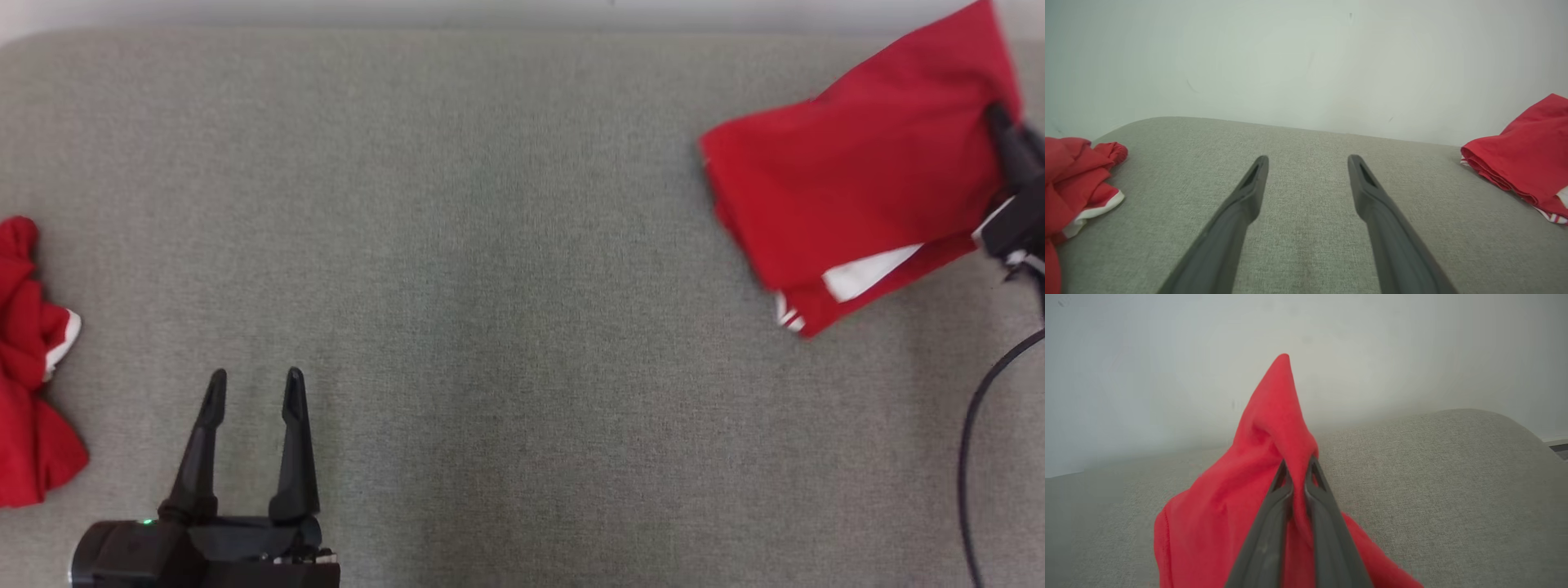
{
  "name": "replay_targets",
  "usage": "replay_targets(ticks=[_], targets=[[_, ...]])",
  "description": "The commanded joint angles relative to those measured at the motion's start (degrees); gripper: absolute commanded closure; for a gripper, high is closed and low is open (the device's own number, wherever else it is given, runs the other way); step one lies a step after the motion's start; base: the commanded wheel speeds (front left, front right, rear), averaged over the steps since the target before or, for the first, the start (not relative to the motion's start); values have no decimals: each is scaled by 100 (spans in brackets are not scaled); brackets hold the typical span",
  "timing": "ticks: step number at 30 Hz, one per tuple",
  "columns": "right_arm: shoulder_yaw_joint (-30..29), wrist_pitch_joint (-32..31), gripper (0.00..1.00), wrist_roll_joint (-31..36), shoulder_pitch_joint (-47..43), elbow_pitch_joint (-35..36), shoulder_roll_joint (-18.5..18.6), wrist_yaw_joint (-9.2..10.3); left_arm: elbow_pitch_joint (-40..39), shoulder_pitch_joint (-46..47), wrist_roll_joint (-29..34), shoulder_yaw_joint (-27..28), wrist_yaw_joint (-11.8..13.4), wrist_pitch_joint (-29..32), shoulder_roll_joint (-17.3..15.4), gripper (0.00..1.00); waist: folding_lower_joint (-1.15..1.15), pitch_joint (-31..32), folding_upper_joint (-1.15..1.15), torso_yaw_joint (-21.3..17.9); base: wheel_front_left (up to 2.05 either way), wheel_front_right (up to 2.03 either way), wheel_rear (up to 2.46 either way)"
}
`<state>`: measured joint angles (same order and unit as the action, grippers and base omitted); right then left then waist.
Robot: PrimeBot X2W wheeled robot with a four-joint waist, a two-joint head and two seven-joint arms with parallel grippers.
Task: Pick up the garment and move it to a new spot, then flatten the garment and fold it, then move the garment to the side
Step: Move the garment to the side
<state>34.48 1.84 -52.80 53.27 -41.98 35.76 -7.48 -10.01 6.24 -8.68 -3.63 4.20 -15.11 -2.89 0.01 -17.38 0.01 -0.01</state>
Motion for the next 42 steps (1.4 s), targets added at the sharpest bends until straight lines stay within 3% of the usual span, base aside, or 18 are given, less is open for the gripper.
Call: replay_targets(ticks=[1, 20, 36, 38, 39, 42], targets=[[44, 48, 100, -48, 202, -92, 148, -3, -98, 99, 83, 53, -1, -7, -1, 0, -1, -349, -1, -73, 0, 0, 0], [365, 309, 100, -310, 1516, -964, 1166, -3, -930, 315, 611, 223, -59, -8, -71, 0, -1, -1215, -1, -255, 0, 0, 0], [719, 480, 100, -432, 1787, -1419, 1257, -3, -1067, 274, 711, 257, -71, -8, -128, 0, -1, -1332, -1, -323, 0, 0, 0], [785, 580, 52, -349, 1824, -1497, 1273, -3, -1059, 298, 714, 251, -74, -8, -132, 0, -1, -1349, -1, -325, 0, 0, 0], [816, 599, 0, -336, 1851, -1547, 1263, -3, -1051, 309, 700, 246, -78, -8, -134, 0, -1, -1351, -1, -322, 0, 0, 0], [901, 808, 0, -224, 1951, -1640, 1277, -3, -1021, 326, 706, 237, -74, -8, -134, 0, -1, -1332, -1, -308, 0, 0, 0]])
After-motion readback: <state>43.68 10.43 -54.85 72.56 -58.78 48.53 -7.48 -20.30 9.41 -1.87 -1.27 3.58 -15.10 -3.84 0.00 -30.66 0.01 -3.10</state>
